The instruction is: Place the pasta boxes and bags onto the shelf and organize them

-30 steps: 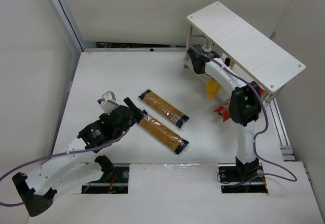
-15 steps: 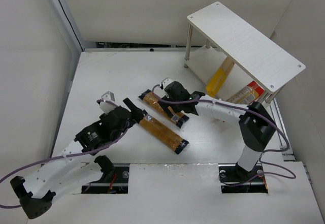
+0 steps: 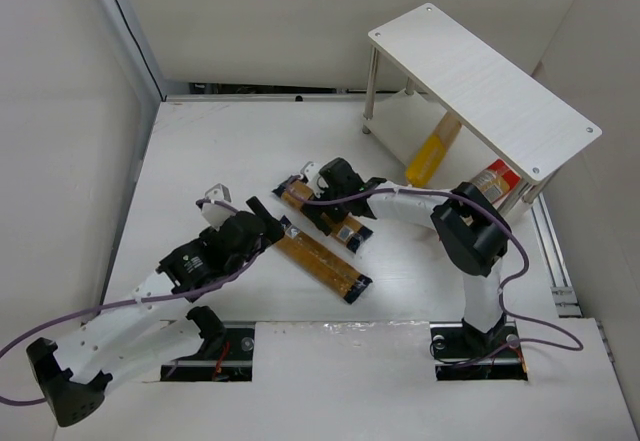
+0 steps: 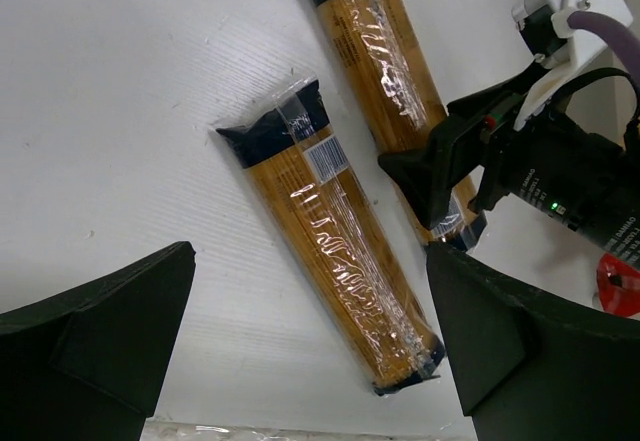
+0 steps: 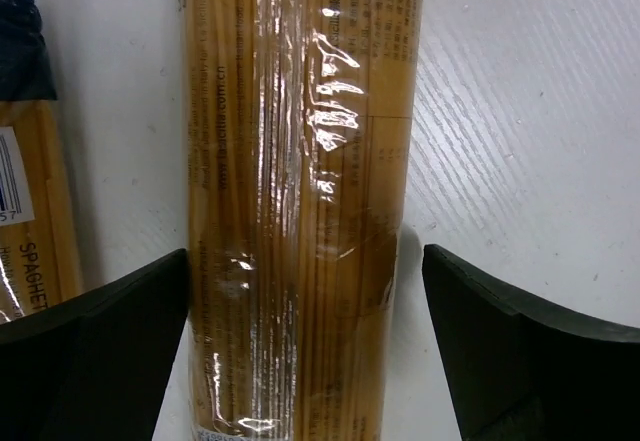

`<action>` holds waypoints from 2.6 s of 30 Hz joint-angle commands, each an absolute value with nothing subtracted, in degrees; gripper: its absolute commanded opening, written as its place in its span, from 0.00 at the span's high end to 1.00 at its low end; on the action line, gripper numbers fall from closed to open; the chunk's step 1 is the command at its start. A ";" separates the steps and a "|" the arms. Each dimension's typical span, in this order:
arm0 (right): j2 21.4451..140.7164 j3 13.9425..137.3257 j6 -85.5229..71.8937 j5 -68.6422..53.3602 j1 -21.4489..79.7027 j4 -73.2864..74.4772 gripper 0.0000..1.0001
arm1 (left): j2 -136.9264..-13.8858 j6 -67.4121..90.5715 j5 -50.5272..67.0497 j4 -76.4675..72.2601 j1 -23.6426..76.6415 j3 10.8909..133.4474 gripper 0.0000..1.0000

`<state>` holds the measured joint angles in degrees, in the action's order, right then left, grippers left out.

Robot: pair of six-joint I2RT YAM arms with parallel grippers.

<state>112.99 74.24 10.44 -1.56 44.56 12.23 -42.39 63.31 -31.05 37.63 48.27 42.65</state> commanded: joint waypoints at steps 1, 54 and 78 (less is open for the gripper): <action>114.16 76.03 11.87 -4.47 43.51 11.43 0.01 | -43.68 64.25 -31.64 38.06 48.16 42.01 0.00; 76.12 103.81 7.27 33.88 24.51 25.94 0.00 | -42.63 63.63 -42.09 44.38 48.16 58.34 0.00; 97.90 61.79 0.18 -1.66 59.50 4.04 0.00 | -32.43 58.61 -41.57 41.13 48.16 56.78 0.00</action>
